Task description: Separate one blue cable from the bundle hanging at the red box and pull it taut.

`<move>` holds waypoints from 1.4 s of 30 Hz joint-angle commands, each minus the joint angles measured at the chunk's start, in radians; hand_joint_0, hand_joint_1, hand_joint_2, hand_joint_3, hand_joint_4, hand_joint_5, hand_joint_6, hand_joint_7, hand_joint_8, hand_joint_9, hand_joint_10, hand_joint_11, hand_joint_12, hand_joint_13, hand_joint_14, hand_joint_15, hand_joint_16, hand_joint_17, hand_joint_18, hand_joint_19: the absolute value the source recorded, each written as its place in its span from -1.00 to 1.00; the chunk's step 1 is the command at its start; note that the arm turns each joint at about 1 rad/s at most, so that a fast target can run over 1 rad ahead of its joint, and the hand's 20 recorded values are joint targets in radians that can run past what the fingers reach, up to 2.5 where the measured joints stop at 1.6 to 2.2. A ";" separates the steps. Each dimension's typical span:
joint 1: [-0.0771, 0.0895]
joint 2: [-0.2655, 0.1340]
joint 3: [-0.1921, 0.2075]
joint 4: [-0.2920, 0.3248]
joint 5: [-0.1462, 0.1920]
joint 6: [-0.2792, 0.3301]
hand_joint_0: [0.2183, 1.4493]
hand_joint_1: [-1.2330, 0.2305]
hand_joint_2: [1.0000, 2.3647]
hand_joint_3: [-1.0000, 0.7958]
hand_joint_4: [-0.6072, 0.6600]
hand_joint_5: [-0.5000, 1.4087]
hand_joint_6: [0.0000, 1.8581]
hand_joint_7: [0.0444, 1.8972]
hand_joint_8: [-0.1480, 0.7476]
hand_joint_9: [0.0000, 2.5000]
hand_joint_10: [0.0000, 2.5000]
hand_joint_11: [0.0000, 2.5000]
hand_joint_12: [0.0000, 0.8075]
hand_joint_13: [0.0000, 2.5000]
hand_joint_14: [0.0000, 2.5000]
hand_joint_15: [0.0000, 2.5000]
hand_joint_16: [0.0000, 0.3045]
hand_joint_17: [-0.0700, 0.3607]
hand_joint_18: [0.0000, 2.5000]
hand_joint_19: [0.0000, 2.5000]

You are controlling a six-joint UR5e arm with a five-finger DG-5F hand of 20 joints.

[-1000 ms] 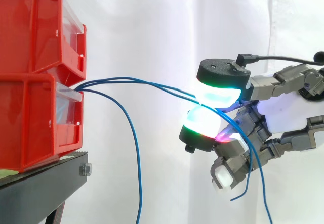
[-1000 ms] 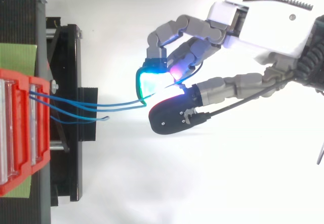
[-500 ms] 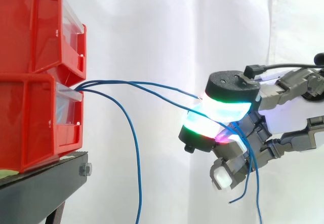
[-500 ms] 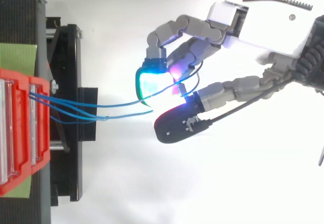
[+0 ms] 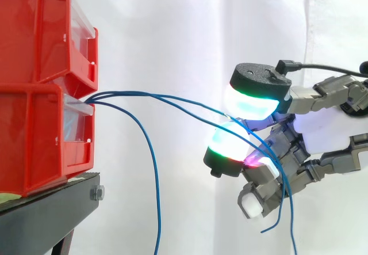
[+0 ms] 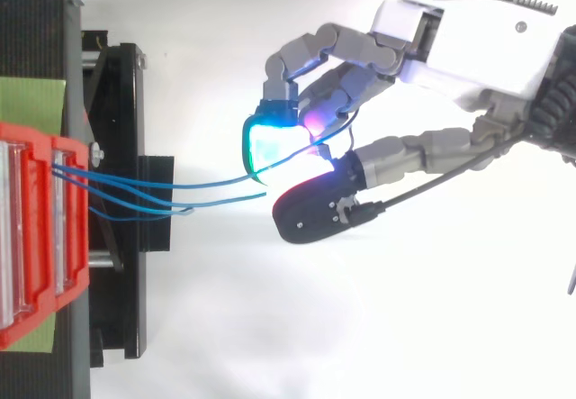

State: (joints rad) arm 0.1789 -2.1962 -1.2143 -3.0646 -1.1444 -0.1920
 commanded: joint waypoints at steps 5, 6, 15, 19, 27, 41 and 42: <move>-0.003 0.013 0.001 -0.025 0.000 -0.003 -0.38 -0.13 -1.00 -0.44 0.10 -0.66 -0.12 0.17 -0.04 -0.17 -0.98 -0.03 -0.04 -0.47 -0.98 -0.51 -0.65 -0.12 -0.63 -0.59; -0.004 0.015 -0.001 -0.028 0.000 -0.003 -0.38 -0.14 -1.00 -0.41 0.10 -0.66 -0.12 0.16 -0.03 -0.16 -0.98 -0.03 -0.04 -0.47 -0.98 -0.51 -0.65 -0.12 -0.63 -0.59; -0.007 0.027 -0.001 -0.037 0.000 -0.004 -0.38 -0.17 -0.97 -0.22 0.10 -0.67 -0.07 0.20 -0.03 -0.14 -0.98 -0.01 -0.03 -0.47 -0.98 -0.51 -0.65 -0.12 -0.63 -0.59; -0.006 0.030 0.001 -0.043 0.000 -0.004 -0.39 -0.19 -0.97 -0.12 0.10 -0.67 -0.05 0.22 -0.02 -0.14 -0.98 -0.01 -0.03 -0.46 -0.98 -0.51 -0.65 -0.12 -0.62 -0.59; -0.006 0.033 0.001 -0.051 0.000 -0.006 -0.38 -0.23 -0.96 -0.03 0.09 -0.67 -0.03 0.25 -0.03 -0.12 -0.98 0.02 -0.03 -0.46 -0.98 -0.51 -0.65 -0.12 -0.61 -0.59; -0.007 0.062 -0.001 -0.118 0.000 -0.007 -0.34 -0.27 -0.96 -0.02 -0.03 -0.69 -0.02 0.25 -0.09 -0.13 -0.98 0.19 -0.06 -0.40 -0.98 -0.44 -0.65 -0.11 -0.60 -0.62; -0.006 0.067 0.001 -0.123 0.002 -0.009 -0.34 -0.26 -0.96 -0.01 -0.04 -0.69 -0.02 0.25 -0.08 -0.16 -0.98 0.13 -0.05 -0.43 -0.98 -0.47 -0.65 -0.12 -0.61 -0.62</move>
State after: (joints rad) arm 0.1720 -2.1423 -1.2140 -3.1619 -1.1443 -0.1986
